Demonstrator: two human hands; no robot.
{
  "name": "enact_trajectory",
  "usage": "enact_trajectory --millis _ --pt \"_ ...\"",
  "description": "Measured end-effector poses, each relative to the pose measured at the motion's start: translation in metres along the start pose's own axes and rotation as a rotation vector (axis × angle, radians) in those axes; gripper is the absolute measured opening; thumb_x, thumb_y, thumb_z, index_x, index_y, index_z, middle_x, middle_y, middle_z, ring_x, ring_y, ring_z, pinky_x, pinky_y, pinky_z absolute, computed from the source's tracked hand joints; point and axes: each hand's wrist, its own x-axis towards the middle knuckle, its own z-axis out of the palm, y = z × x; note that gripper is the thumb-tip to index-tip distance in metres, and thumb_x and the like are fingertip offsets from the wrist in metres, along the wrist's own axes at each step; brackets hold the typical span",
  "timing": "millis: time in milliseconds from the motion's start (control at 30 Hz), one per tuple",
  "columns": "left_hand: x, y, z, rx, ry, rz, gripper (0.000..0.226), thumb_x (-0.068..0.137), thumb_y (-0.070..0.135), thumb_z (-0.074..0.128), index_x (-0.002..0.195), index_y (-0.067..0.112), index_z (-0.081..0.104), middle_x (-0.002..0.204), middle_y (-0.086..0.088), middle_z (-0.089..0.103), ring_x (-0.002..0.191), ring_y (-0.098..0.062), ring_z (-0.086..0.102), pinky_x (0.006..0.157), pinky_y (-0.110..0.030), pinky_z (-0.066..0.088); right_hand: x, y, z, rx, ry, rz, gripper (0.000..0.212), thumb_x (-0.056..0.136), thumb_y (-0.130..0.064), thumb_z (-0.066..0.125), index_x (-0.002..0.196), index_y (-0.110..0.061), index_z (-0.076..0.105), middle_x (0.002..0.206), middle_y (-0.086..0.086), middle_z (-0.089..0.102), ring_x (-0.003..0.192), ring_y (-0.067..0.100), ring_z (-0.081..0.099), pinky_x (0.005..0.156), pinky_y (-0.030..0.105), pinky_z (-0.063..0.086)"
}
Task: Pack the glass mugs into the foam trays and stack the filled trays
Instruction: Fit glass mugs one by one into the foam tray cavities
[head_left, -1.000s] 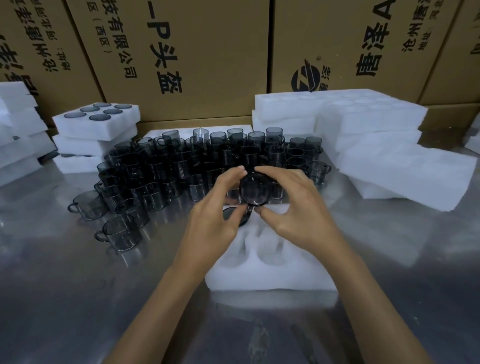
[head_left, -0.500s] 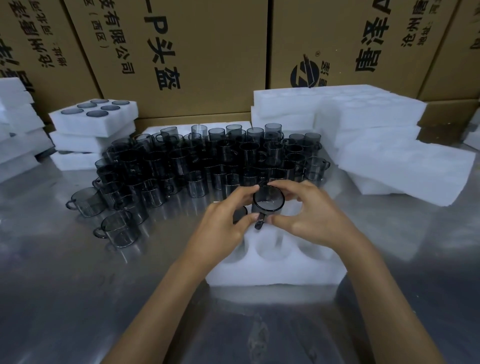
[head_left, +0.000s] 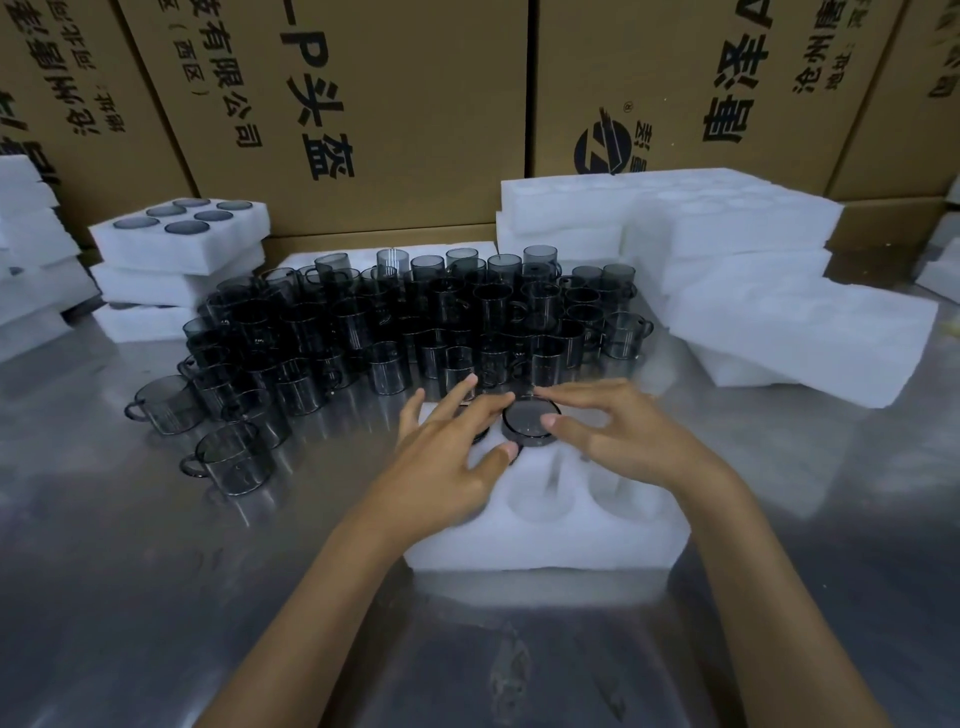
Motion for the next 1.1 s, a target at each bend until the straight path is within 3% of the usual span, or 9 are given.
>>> enact_trajectory --millis 167,267,467,533,600,700,800,933,1100 --pt "0.001 0.000 0.000 0.087 -0.018 -0.011 0.048 0.100 0.043 0.043 0.147 0.041 0.036 0.156 0.023 0.029 0.143 0.010 -0.011 0.118 -0.041 -0.019 0.000 0.003 0.001 -0.163 -0.072 0.118 0.041 0.088 -0.057 0.061 0.129 -0.056 0.056 0.156 -0.011 0.037 0.149 0.013 0.018 0.122 0.049 0.009" --pt "0.002 0.000 -0.001 0.146 -0.042 -0.047 0.049 0.100 0.048 0.039 0.148 0.045 0.034 0.160 0.025 0.010 0.148 -0.002 -0.014 0.117 -0.046 -0.018 0.002 0.004 0.005 -0.060 -0.052 0.139 0.046 0.087 -0.052 0.066 0.131 -0.051 0.057 0.157 -0.006 0.036 0.150 0.015 0.018 0.121 0.047 0.018" --pt "-0.001 -0.004 -0.012 -0.013 -0.068 -0.118 0.044 0.103 0.042 0.037 0.148 0.045 0.035 0.161 0.022 0.011 0.150 -0.002 -0.004 0.120 -0.047 -0.009 0.002 0.005 0.007 0.098 0.012 0.164 0.044 0.083 -0.044 0.075 0.125 -0.034 0.065 0.137 -0.008 0.057 0.140 0.013 0.037 0.115 0.039 0.035" --pt "-0.004 -0.015 -0.027 0.026 0.122 -0.233 0.045 0.104 0.030 0.038 0.147 0.040 0.037 0.161 0.016 0.024 0.149 -0.007 0.012 0.120 -0.052 0.000 0.002 0.004 0.007 0.122 0.031 0.179 0.037 0.083 -0.041 0.076 0.119 -0.034 0.069 0.132 -0.011 0.060 0.135 0.007 0.041 0.113 0.031 0.036" --pt "-0.009 -0.032 -0.043 0.253 0.303 -0.442 0.051 0.097 0.023 0.042 0.147 0.030 0.037 0.158 0.003 0.031 0.145 -0.021 0.022 0.114 -0.062 0.014 0.004 0.002 0.010 0.242 0.091 0.193 0.019 0.087 -0.030 0.074 0.107 -0.030 0.073 0.117 -0.014 0.066 0.118 -0.003 0.054 0.098 0.015 0.043" --pt "-0.017 -0.052 -0.064 0.417 0.189 -0.883 0.061 0.095 0.037 0.048 0.149 0.020 0.024 0.161 -0.012 0.012 0.147 -0.040 0.009 0.109 -0.071 0.019 0.006 -0.003 0.021 0.434 0.157 0.203 0.014 0.091 -0.014 0.067 0.092 -0.025 0.075 0.095 -0.022 0.069 0.082 -0.022 0.059 0.072 0.000 0.045" --pt "-0.026 -0.069 -0.074 0.333 0.063 -1.070 0.074 0.095 0.047 0.053 0.152 0.020 0.014 0.162 -0.013 -0.002 0.147 -0.046 0.003 0.108 -0.073 0.019 0.007 -0.006 0.027 0.475 0.161 0.212 0.015 0.092 -0.015 0.065 0.092 -0.026 0.076 0.098 -0.021 0.070 0.085 -0.018 0.059 0.066 0.000 0.042" --pt "-0.032 -0.076 -0.081 0.297 0.095 -1.063 0.063 0.092 0.033 0.062 0.140 0.014 0.027 0.144 -0.022 0.026 0.132 -0.048 0.032 0.102 -0.059 0.038 0.007 -0.005 0.023 0.539 0.190 0.231 0.016 0.095 -0.017 0.063 0.091 -0.026 0.076 0.099 -0.021 0.070 0.091 -0.016 0.057 0.068 0.002 0.041" --pt "-0.032 -0.072 -0.082 0.373 0.199 -0.969 0.055 0.087 0.022 0.064 0.130 0.006 0.034 0.132 -0.031 0.043 0.128 -0.043 0.034 0.104 -0.053 0.036 0.005 -0.007 0.024 0.539 0.180 0.230 0.015 0.095 -0.017 0.062 0.096 -0.022 0.076 0.099 -0.021 0.069 0.083 -0.022 0.057 0.064 -0.003 0.040"
